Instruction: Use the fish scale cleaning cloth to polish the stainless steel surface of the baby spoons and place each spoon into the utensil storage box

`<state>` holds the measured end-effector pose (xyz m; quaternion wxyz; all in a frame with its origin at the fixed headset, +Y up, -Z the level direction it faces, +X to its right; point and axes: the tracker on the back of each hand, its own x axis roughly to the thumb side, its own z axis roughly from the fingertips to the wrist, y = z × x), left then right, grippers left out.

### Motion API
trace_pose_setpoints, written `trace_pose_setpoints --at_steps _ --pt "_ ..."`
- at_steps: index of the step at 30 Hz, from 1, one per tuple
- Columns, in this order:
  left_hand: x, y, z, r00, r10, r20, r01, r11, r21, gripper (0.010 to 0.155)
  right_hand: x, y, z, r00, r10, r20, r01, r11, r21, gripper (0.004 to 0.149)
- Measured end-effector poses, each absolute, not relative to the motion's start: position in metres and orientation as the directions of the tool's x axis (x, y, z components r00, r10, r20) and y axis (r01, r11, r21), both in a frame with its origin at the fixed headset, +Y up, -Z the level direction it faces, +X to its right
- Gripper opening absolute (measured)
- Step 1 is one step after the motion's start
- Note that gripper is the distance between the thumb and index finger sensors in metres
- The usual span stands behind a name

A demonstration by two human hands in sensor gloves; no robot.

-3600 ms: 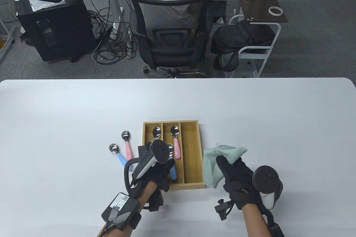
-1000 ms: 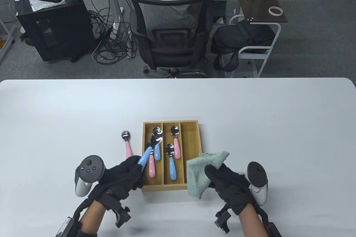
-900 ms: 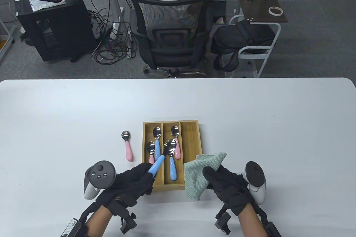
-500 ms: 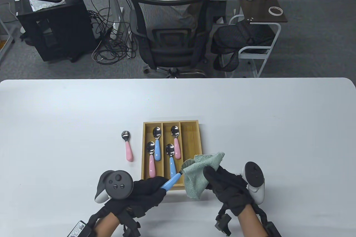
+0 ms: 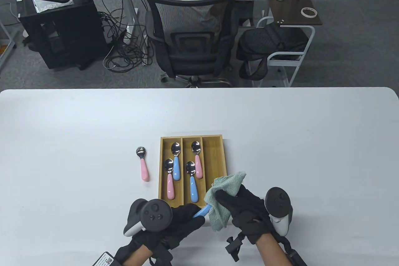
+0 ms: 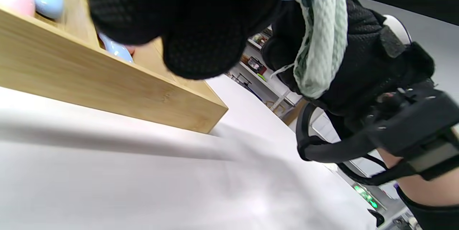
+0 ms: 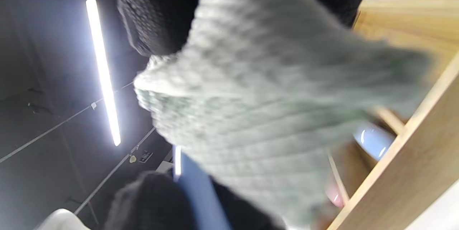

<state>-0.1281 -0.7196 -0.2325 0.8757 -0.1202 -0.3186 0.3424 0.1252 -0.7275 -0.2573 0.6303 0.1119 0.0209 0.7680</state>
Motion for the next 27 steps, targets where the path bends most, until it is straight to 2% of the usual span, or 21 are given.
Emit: trace_pose_setpoints --at_steps 8,12,17,24,27 --pt "-0.134 -0.721 -0.233 0.541 0.696 0.472 -0.53 0.718 -0.452 0.053 0.119 -0.726 -0.252 -0.24 0.954 0.178 -0.948 -0.269 0.167 0.049" --pt "-0.133 -0.722 -0.232 0.533 0.696 0.481 -0.516 0.718 -0.466 0.053 0.119 -0.725 -0.253 -0.12 0.981 0.152 -0.956 -0.156 0.248 0.049" --pt "-0.13 -0.723 -0.23 0.548 0.67 0.502 -0.471 0.742 -0.477 0.053 0.121 -0.731 -0.259 0.01 0.996 0.094 -0.924 -0.026 0.381 0.058" --pt "-0.128 -0.723 -0.227 0.563 0.642 0.521 -0.444 0.766 -0.465 0.053 0.119 -0.735 -0.262 0.054 0.996 0.073 -0.905 0.018 0.426 0.062" --pt "-0.125 -0.722 -0.226 0.567 0.629 0.531 -0.442 0.777 -0.448 0.053 0.12 -0.733 -0.26 0.031 0.995 0.091 -0.914 -0.009 0.405 0.06"
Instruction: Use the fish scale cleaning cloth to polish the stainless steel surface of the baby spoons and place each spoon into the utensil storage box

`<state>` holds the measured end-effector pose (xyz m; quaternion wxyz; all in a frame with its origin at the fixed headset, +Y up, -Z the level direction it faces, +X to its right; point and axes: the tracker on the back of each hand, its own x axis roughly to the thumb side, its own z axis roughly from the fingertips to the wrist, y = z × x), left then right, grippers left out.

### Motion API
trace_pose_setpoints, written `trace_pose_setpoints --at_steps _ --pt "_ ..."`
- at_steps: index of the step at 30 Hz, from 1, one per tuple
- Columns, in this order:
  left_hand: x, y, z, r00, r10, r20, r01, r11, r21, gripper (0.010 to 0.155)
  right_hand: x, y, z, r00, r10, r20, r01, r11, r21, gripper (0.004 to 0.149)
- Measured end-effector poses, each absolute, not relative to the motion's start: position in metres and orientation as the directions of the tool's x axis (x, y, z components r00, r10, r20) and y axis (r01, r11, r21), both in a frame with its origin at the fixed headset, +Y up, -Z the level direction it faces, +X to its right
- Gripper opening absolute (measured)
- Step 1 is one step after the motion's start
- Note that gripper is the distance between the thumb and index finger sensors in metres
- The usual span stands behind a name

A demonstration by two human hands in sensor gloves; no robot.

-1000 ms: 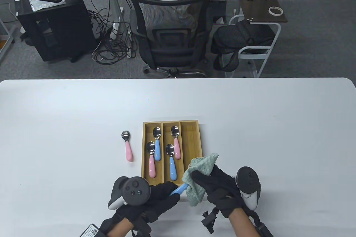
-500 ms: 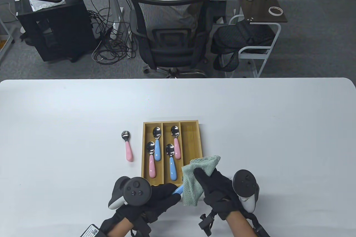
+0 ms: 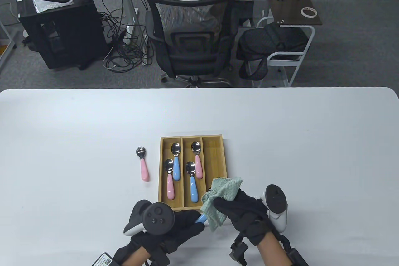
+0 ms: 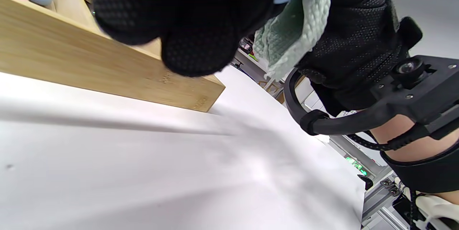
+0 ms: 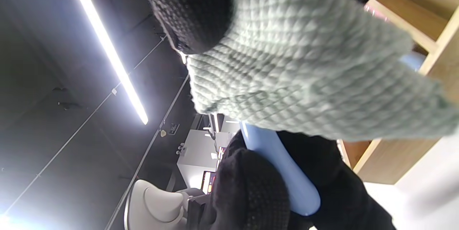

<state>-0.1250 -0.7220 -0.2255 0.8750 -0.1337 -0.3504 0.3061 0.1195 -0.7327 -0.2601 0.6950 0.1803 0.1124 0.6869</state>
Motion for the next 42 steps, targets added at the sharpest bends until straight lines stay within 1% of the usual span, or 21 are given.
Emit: trace_pose_setpoints --at_steps 5,9,11,16,19,23,26,30,33,36,39,42 --pt "-0.1266 -0.7202 -0.2249 0.56 0.638 0.528 -0.467 0.77 -0.435 0.053 0.1204 -0.7237 -0.2547 -0.016 0.989 0.149 -0.928 -0.07 0.366 0.053" --pt "-0.1282 -0.7212 -0.2258 0.547 0.663 0.511 -0.483 0.748 -0.455 0.054 0.12 -0.7216 -0.2526 -0.07 0.981 0.183 -0.93 -0.131 0.342 0.052" --pt "-0.1282 -0.7206 -0.2258 0.55 0.663 0.509 -0.483 0.749 -0.453 0.054 0.1199 -0.7219 -0.2529 -0.071 0.981 0.18 -0.93 -0.13 0.344 0.052" --pt "-0.1297 -0.7209 -0.2254 0.572 0.638 0.516 -0.463 0.77 -0.439 0.054 0.1191 -0.723 -0.2548 -0.024 0.99 0.141 -0.901 -0.083 0.426 0.055" --pt "-0.1296 -0.7222 -0.2266 0.574 0.64 0.51 -0.457 0.768 -0.449 0.054 0.1195 -0.7264 -0.2567 -0.024 0.992 0.127 -0.899 -0.077 0.431 0.057" --pt "-0.127 -0.7221 -0.2259 0.578 0.628 0.521 -0.442 0.777 -0.447 0.053 0.1189 -0.7287 -0.258 -0.056 0.989 0.134 -0.923 -0.103 0.371 0.062" --pt "-0.1264 -0.7216 -0.2247 0.572 0.633 0.522 -0.443 0.774 -0.453 0.053 0.1185 -0.728 -0.2563 -0.113 0.981 0.156 -0.938 -0.157 0.31 0.064" --pt "-0.1252 -0.7232 -0.2254 0.566 0.645 0.513 -0.45 0.764 -0.463 0.054 0.1181 -0.7279 -0.2542 -0.198 0.965 0.173 -0.947 -0.234 0.222 0.062" --pt "-0.1254 -0.724 -0.2267 0.555 0.665 0.499 -0.466 0.746 -0.476 0.054 0.119 -0.7256 -0.2528 -0.222 0.954 0.199 -0.946 -0.261 0.192 0.06" --pt "-0.1273 -0.7243 -0.2282 0.542 0.692 0.477 -0.491 0.722 -0.488 0.054 0.1203 -0.7248 -0.2522 -0.212 0.961 0.179 -0.942 -0.25 0.224 0.058" --pt "-0.1304 -0.724 -0.2296 0.553 0.689 0.469 -0.503 0.725 -0.47 0.054 0.1195 -0.7257 -0.2527 -0.183 0.969 0.167 -0.94 -0.222 0.26 0.057" --pt "-0.1319 -0.7254 -0.2322 0.559 0.696 0.451 -0.515 0.718 -0.469 0.054 0.1188 -0.7277 -0.256 -0.074 0.991 0.109 -0.926 -0.108 0.361 0.056"
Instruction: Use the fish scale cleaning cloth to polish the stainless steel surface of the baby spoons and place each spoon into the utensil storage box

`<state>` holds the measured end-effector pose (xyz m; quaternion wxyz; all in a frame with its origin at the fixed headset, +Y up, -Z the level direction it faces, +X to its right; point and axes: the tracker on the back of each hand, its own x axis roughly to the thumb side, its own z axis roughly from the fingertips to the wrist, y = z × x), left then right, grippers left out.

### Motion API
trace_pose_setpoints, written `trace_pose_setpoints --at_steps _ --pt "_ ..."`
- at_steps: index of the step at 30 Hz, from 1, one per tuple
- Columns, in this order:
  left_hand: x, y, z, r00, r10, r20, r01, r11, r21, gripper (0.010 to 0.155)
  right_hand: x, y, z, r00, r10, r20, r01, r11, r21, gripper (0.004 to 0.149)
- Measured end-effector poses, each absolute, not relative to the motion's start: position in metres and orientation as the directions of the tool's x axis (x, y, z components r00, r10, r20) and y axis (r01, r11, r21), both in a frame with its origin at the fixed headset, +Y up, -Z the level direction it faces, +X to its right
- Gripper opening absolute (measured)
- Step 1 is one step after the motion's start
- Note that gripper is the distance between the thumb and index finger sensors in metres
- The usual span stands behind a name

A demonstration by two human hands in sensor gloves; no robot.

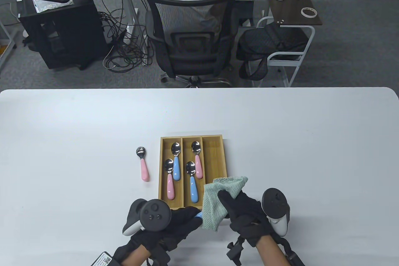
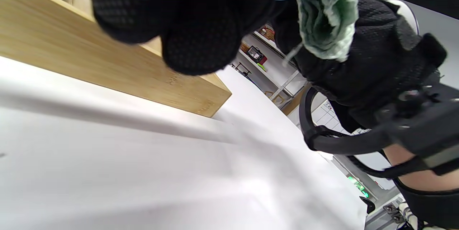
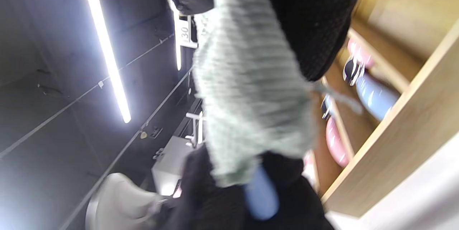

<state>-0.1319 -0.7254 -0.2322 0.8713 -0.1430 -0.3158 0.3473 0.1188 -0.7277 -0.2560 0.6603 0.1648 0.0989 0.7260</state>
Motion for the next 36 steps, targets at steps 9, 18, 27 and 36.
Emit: trace_pose_setpoints --at_steps 9,18,27,36 --pt "-0.13 -0.726 -0.23 0.573 0.669 0.473 -0.48 0.742 -0.467 0.054 0.119 -0.734 -0.26 -0.085 0.994 0.069 -0.932 -0.103 0.347 0.061" --pt "-0.12 -0.728 -0.23 0.542 0.697 0.469 -0.342 0.693 -0.635 0.053 0.113 -0.734 -0.258 -0.222 0.966 0.13 -0.92 -0.252 0.299 0.062" --pt "-0.118 -0.721 -0.226 0.504 0.717 0.482 -0.299 0.668 -0.681 0.055 0.119 -0.726 -0.256 -0.367 0.903 0.224 -0.897 -0.407 0.172 0.057" --pt "-0.121 -0.732 -0.231 0.553 0.724 0.412 -0.329 0.644 -0.691 0.056 0.172 -0.721 -0.268 -0.397 0.907 0.139 -0.917 -0.386 -0.105 0.051"
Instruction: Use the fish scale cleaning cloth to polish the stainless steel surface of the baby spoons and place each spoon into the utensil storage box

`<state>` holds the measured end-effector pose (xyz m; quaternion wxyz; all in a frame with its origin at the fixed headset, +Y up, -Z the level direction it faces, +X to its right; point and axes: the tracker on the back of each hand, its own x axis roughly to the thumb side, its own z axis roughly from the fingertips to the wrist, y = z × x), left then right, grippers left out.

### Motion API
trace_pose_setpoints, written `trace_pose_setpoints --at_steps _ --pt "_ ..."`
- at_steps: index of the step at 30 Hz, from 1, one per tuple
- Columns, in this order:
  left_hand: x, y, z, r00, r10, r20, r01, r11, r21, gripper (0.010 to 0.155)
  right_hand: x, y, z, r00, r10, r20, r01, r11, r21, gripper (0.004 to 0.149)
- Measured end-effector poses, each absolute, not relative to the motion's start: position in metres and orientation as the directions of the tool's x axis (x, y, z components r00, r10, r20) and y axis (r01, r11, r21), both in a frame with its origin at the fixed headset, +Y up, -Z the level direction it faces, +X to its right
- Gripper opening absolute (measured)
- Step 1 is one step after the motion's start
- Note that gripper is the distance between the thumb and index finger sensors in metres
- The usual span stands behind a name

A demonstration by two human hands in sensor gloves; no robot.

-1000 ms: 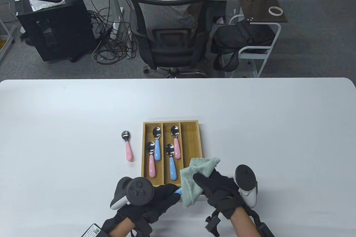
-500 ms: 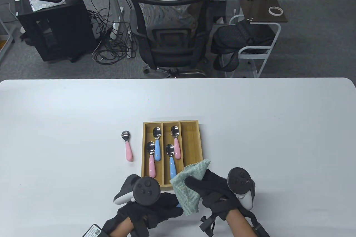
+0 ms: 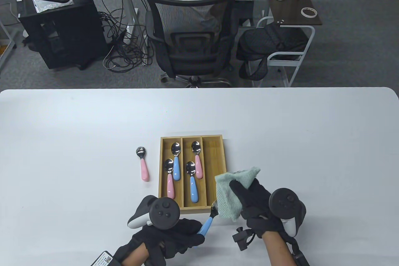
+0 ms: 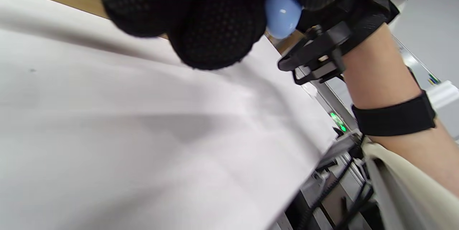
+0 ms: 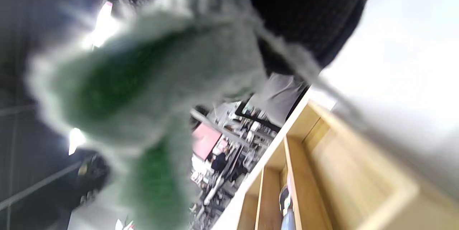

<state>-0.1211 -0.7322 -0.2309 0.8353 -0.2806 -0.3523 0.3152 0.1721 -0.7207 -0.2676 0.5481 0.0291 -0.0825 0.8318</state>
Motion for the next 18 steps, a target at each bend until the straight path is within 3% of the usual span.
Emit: trace_pose_setpoints --at_steps 6,12,18 --pt "-0.134 -0.712 -0.262 0.527 0.832 0.175 -0.568 0.498 -0.656 0.056 0.199 -0.719 -0.272 -0.271 0.958 0.096 -0.953 -0.252 -0.168 0.051" --pt "-0.116 -0.681 -0.307 0.68 0.726 0.104 -0.561 0.605 -0.565 0.057 0.192 -0.716 -0.269 -0.292 0.947 0.133 -0.952 -0.274 -0.138 0.053" --pt "-0.083 -0.705 -0.364 0.773 0.631 -0.068 -0.544 0.602 -0.585 0.057 0.193 -0.716 -0.266 -0.257 0.957 0.137 -0.962 -0.24 -0.132 0.052"
